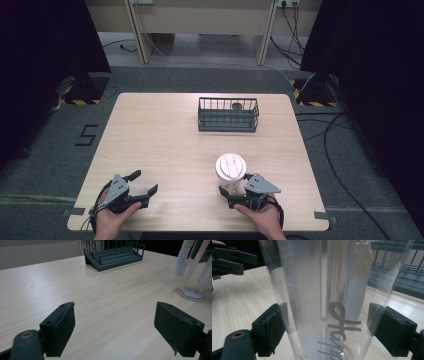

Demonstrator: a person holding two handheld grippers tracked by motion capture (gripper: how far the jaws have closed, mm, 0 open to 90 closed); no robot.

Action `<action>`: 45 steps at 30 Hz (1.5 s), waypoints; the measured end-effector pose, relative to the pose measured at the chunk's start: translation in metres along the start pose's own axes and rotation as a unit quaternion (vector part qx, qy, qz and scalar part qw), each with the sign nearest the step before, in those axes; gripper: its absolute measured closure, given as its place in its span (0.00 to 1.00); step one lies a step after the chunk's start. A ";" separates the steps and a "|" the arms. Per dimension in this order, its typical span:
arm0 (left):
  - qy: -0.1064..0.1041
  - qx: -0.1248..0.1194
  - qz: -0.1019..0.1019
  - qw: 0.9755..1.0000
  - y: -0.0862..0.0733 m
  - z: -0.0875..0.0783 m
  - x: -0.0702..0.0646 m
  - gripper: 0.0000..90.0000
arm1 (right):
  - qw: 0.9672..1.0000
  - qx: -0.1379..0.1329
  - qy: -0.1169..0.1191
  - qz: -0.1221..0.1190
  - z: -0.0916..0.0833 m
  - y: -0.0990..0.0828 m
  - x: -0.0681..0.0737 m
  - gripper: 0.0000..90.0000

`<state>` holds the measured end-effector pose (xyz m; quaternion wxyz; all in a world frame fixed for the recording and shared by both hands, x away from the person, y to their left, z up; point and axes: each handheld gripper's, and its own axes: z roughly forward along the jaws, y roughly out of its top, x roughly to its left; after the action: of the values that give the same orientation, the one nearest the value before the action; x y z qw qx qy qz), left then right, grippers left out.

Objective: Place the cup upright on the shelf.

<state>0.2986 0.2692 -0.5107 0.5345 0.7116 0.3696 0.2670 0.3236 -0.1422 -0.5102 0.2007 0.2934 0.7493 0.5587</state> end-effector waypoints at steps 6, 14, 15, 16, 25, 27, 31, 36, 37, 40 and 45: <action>-0.001 0.000 0.000 1.000 0.000 0.000 -0.001 0.19 | 1.000 0.005 -0.001 0.002 -0.001 0.002 0.000 0.20; -0.001 -0.001 0.000 1.000 0.000 0.000 0.000 0.19 | 1.000 0.003 -0.004 0.002 -0.002 0.008 -0.004 0.20; 0.000 -0.001 0.000 1.000 0.000 0.000 0.000 0.19 | 1.000 0.003 -0.004 0.002 -0.002 0.008 -0.004 0.20; 0.000 -0.001 0.000 1.000 0.000 0.000 0.000 0.19 | 1.000 0.003 -0.006 0.001 -0.003 0.010 -0.006 0.20; 0.000 -0.001 -0.001 1.000 0.000 0.000 0.000 0.20 | 1.000 -0.002 -0.016 -0.001 -0.003 0.017 -0.012 0.20; 0.000 -0.001 -0.001 1.000 0.000 0.000 0.000 0.20 | 1.000 -0.003 -0.017 -0.002 -0.003 0.018 -0.012 0.20; 0.000 -0.001 -0.001 1.000 0.000 0.000 0.000 0.20 | 1.000 -0.006 -0.022 -0.001 -0.003 0.022 -0.015 0.20; 0.000 -0.001 -0.001 1.000 0.000 0.000 0.000 0.20 | 1.000 -0.008 -0.027 -0.002 -0.001 0.026 -0.018 0.20; 0.000 -0.001 -0.001 1.000 0.000 0.000 0.000 0.20 | 1.000 -0.006 -0.028 -0.002 -0.001 0.027 -0.020 0.20; 0.000 -0.001 0.000 1.000 0.000 0.000 0.000 0.20 | 1.000 -0.006 -0.030 -0.002 0.000 0.028 -0.021 0.20; 0.000 -0.001 -0.001 1.000 0.000 0.000 0.000 0.20 | 0.999 -0.008 -0.038 -0.001 -0.001 0.033 -0.027 0.20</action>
<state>0.2987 0.2696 -0.5108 0.5356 0.7106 0.3700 0.2670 0.3506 -0.1538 -0.4792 0.2320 0.3117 0.7370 0.5530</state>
